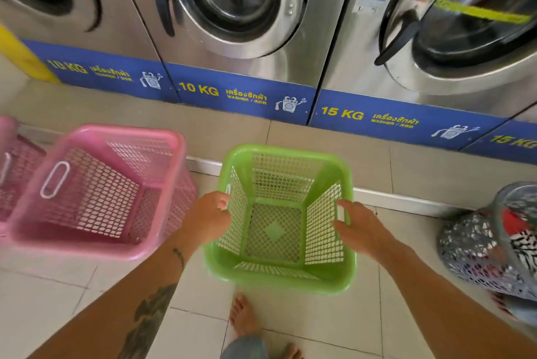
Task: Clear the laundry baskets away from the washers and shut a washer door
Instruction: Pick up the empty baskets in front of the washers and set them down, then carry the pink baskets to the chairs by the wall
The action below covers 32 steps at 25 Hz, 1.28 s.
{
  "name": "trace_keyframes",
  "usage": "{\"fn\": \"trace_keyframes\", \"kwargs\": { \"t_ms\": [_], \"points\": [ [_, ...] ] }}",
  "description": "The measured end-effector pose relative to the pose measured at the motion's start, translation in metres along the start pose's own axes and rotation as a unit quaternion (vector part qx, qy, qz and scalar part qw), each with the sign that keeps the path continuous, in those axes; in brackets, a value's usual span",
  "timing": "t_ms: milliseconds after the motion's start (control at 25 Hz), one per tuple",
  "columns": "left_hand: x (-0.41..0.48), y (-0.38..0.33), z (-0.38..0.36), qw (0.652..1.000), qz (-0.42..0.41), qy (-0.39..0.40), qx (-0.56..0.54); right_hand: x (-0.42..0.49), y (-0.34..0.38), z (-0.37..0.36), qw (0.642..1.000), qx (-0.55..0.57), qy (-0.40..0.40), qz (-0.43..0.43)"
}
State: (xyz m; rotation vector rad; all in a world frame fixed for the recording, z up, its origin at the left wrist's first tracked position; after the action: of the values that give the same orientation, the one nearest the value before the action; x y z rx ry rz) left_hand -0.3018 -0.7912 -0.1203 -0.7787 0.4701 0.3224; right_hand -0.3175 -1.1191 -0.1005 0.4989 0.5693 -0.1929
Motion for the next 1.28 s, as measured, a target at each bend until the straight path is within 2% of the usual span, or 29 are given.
{"fn": "trace_keyframes", "kwargs": {
  "t_ms": [120, 240, 400, 480, 600, 680, 880, 1000, 1080, 1280],
  "points": [
    [-0.068, -0.025, 0.048, 0.999, -0.020, -0.024, -0.021, -0.051, 0.048, 0.033, 0.998, -0.023, -0.006, 0.051],
    [-0.131, -0.041, 0.116, 0.995, -0.046, -0.082, -0.031, -0.094, 0.110, 0.059, 0.991, -0.044, -0.022, 0.123],
    [-0.193, -0.035, 0.202, 0.988, -0.085, -0.125, 0.033, -0.135, 0.206, 0.065, 0.972, -0.085, -0.028, 0.216],
    [-0.222, -0.016, 0.249, 0.982, -0.066, -0.175, 0.011, -0.151, 0.252, 0.058, 0.966, -0.086, -0.026, 0.241],
    [-0.263, 0.021, 0.315, 0.967, -0.048, -0.250, -0.015, -0.176, 0.331, 0.036, 0.952, -0.100, -0.026, 0.289],
    [-0.284, 0.055, 0.351, 0.962, -0.040, -0.269, -0.026, -0.193, 0.384, 0.014, 0.944, -0.111, -0.015, 0.309],
    [-0.319, 0.152, 0.446, 0.963, -0.039, -0.266, -0.015, -0.216, 0.519, -0.064, 0.930, -0.112, -0.016, 0.349],
    [-0.332, 0.204, 0.501, 0.959, -0.044, -0.281, 0.007, -0.270, 0.606, -0.102, 0.917, -0.104, -0.012, 0.384],
    [-0.334, 0.238, 0.532, 0.955, -0.031, -0.292, -0.036, -0.281, 0.645, -0.129, 0.923, -0.105, 0.002, 0.371],
    [-0.299, 0.311, 0.597, 0.955, 0.006, -0.293, -0.034, -0.253, 0.735, -0.187, 0.921, -0.108, 0.025, 0.373]
  ]
}}
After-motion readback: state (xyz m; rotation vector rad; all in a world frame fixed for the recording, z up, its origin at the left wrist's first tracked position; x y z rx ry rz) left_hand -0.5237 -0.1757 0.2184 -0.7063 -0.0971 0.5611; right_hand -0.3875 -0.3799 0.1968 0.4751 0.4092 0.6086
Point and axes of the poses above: each hand's wrist, its own x-axis towards the middle knuckle, its own z-axis out of the back of the hand, y = z × x, the point moved 10 cm from there along x, towards the middle knuckle, and after that the axes turned 1 degree about -z, right-handed, at the moved point
